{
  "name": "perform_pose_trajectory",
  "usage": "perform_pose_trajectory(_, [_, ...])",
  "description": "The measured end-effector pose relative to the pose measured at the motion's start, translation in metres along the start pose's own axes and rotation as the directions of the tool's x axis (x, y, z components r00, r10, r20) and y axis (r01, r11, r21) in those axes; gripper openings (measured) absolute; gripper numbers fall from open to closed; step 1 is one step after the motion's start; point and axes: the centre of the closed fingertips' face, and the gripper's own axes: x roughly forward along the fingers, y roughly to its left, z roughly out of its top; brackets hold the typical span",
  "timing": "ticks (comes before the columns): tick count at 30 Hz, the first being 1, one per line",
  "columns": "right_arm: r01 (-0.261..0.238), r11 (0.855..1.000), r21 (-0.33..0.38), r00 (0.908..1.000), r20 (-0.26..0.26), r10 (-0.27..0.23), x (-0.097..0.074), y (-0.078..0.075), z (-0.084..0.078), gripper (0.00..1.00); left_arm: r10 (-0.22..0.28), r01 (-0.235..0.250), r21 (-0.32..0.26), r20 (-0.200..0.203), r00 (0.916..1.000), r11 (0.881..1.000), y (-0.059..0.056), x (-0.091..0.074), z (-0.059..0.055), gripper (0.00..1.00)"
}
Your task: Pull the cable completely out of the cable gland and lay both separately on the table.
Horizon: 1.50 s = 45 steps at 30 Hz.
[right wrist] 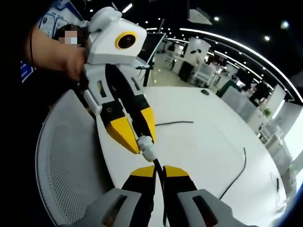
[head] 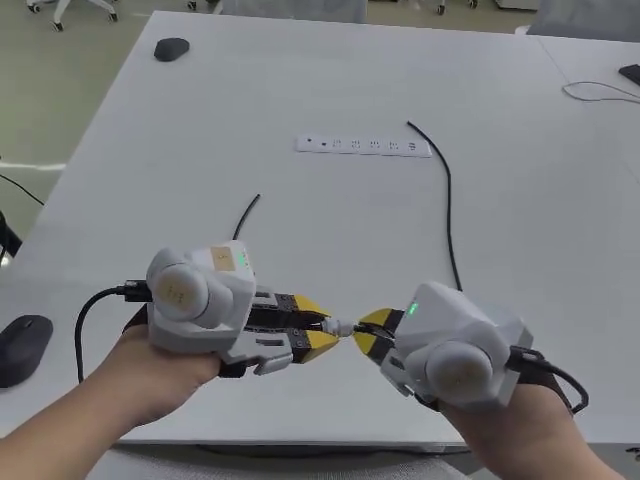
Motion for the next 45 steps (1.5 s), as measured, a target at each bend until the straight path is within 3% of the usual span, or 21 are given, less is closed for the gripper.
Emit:
perform_pose_trajectory(4, [0.004, 0.999, 0.053, 1.0, 0.007, -0.004, -0.001, -0.004, -0.004, 0.0, 0.005, -0.005, -0.002, 0.005, 1.0, 1.0, 0.002, -0.001, 0.0, 0.15])
perform_pose_trajectory(8, [0.015, 0.995, 0.095, 0.9998, -0.011, -0.014, 0.002, -0.011, -0.019, 0.0, 0.011, -0.011, 0.002, -0.003, 0.9999, 1.0, 0.004, -0.001, -0.002, 0.15])
perform_pose_trajectory(16, [0.047, 0.965, 0.257, 0.9986, -0.037, -0.038, 0.005, -0.026, -0.048, 0.0, 0.01, -0.01, 0.002, -0.002, 0.9999, 1.0, 0.003, -0.001, -0.001, 0.15])
perform_pose_trajectory(21, [0.084, 0.905, 0.418, 0.9962, -0.054, -0.068, 0.005, -0.034, -0.066, 0.0, 0.017, -0.017, 0.003, 0.005, 0.9998, 1.0, 0.005, -0.001, 0.001, 0.15])
perform_pose_trajectory(22, [0.087, 0.899, 0.43, 0.996, -0.055, -0.07, 0.005, -0.035, -0.067, 0.0, 0.018, -0.018, 0.002, 0.006, 0.9998, 1.0, 0.005, -0.001, 0.001, 0.15])
perform_pose_trajectory(23, [0.09, 0.881, 0.465, 0.9958, -0.057, -0.072, 0.005, -0.034, -0.07, 0.0, 0.021, -0.021, 0.004, 0.007, 0.9998, 1.0, 0.005, -0.001, 0.001, 0.15])
perform_pose_trajectory(25, [0.1, 0.866, 0.491, 0.9949, -0.062, -0.079, 0.006, -0.035, -0.074, 0.0, 0.026, -0.026, 0.005, 0.011, 0.9996, 1.0, 0.006, -0.002, 0.002, 0.15])
perform_pose_trajectory(27, [0.078, 0.826, 0.559, 0.9968, -0.06, -0.054, 0.008, -0.031, -0.077, 0.0, 0.029, -0.029, 0.008, 0.009, 0.9995, 1.0, 0.006, -0.001, 0.002, 0.15])
perform_pose_trajectory(28, [0.078, 0.82, 0.566, 0.9968, -0.06, -0.053, 0.009, -0.031, -0.078, 0.0, 0.028, -0.028, 0.01, 0.007, 0.9996, 1.0, 0.005, -0.001, 0.002, 0.15])
perform_pose_trajectory(32, [0.079, 0.833, 0.548, 0.9966, -0.062, -0.053, 0.01, -0.029, -0.078, 0.0, 0.031, -0.031, 0.009, 0.006, 0.9995, 0.999, 0.005, 0.0, 0.001, 0.15])
perform_pose_trajectory(37, [0.066, 0.838, 0.542, 0.9977, -0.05, -0.046, 0.008, -0.028, -0.077, 0.0, 0.037, -0.037, 0.003, 0.008, 0.9993, 0.999, 0.007, -0.002, 0.0, 0.15])
perform_pose_trajectory(39, [0.019, 0.79, 0.613, 0.9998, -0.003, -0.022, 0.007, -0.025, -0.07, 0.01, 0.042, -0.042, -0.001, 0.009, 0.9991, 0.999, 0.009, -0.002, 0.0, 0.15])
perform_pose_trajectory(41, [0.021, 0.812, 0.583, 0.9998, -0.009, -0.019, 0.006, -0.025, -0.07, 0.02, 0.046, -0.046, -0.002, 0.012, 0.9989, 0.999, 0.011, -0.003, 0.001, 0.15])
perform_pose_trajectory(42, [0.027, 0.831, 0.556, 0.9996, -0.008, -0.027, 0.005, -0.027, -0.069, 0.02, 0.046, -0.046, -0.004, 0.014, 0.9988, 0.999, 0.011, -0.003, 0.001, 0.15])
perform_pose_trajectory(45, [0.023, 0.829, 0.558, 0.9997, -0.007, -0.023, 0.003, -0.026, -0.067, 0.02, 0.049, -0.049, -0.008, 0.014, 0.9987, 0.999, 0.013, -0.004, 0.001, 0.15])
